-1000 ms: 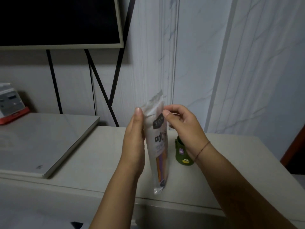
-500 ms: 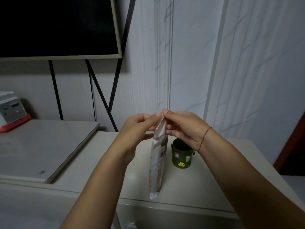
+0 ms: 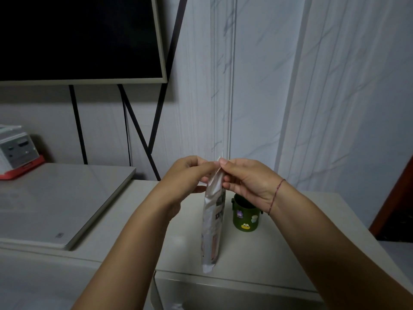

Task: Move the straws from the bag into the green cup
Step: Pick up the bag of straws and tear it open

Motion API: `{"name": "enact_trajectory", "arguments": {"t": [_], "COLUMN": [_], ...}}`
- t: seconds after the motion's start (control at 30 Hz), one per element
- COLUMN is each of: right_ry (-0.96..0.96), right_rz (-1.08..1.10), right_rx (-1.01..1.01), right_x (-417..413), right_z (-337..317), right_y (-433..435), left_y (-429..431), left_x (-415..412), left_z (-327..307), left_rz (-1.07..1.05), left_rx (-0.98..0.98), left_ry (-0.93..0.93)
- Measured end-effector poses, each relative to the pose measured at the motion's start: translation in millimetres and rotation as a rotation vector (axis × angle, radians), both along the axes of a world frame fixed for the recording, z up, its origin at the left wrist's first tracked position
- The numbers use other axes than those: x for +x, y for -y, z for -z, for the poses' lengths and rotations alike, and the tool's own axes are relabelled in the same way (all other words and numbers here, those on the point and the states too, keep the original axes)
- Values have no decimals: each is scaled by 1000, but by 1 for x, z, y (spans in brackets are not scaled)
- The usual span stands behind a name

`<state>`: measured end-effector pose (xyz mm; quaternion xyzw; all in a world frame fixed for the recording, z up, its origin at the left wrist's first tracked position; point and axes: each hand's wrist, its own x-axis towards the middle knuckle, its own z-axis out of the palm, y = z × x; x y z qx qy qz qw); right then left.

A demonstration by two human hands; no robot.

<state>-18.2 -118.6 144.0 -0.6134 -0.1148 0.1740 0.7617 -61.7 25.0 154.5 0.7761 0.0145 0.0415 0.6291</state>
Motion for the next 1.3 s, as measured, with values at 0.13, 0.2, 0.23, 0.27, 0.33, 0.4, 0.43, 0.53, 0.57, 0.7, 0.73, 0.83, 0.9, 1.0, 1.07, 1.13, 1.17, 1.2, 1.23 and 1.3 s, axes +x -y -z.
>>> {"name": "enact_trajectory", "arguments": {"t": [0.13,0.2,0.23,0.27,0.33,0.4,0.43,0.53,0.57,0.7,0.73,0.83,0.9,1.0,1.07,1.13,1.17,1.2,1.23,1.3], "right_ry": [4,16,26,39,63,89,112,226,254,295,298,288,222,127,154,207,228,239,230,166], "right_rz": [-4,14,25,34,47,61,74,126,143,185,193,211,204,175,188,233,258,280,289,255], "right_rx": [-4,-21,-31,-41,-69,-102,-118,-152,-150,-82,-70,-37,50,148,56,-95,-167,-228,-275,-321], "right_x": [-1,-2,-3,-3,-4,-5,-5,-7,-7,-7,-7,-7,-6,-5,-6,-7,-7,-6,-7,-9], "right_z": [0,-2,-2,-3,-4,-3,-2,5,7,17,18,21,22,20,17,11,9,6,4,0], "right_y": [1,-1,-1,-2,-3,-2,-2,-3,-4,-5,-4,-3,-1,7,15,26,31,36,39,40], "left_y": [4,7,9,11,13,13,13,15,17,25,26,28,26,20,14,10,9,10,12,22], "left_x": [-1,-1,-2,-1,-1,1,1,0,-1,-2,-1,1,4,7,8,8,7,6,5,1], "left_z": [-1,-2,-3,-4,-5,-3,-1,8,9,13,15,19,22,25,23,20,19,18,16,15], "left_rz": [-28,-42,-50,-59,-59,-13,13,40,43,36,25,-13,-58,-168,-241,-292,-298,-288,-267,-211], "left_rx": [105,242,316,378,441,399,342,179,138,24,20,-10,-53,-88,-45,17,59,119,191,325], "left_ry": [30,90,126,159,202,200,194,206,216,224,231,235,226,215,233,276,302,324,339,368]}}
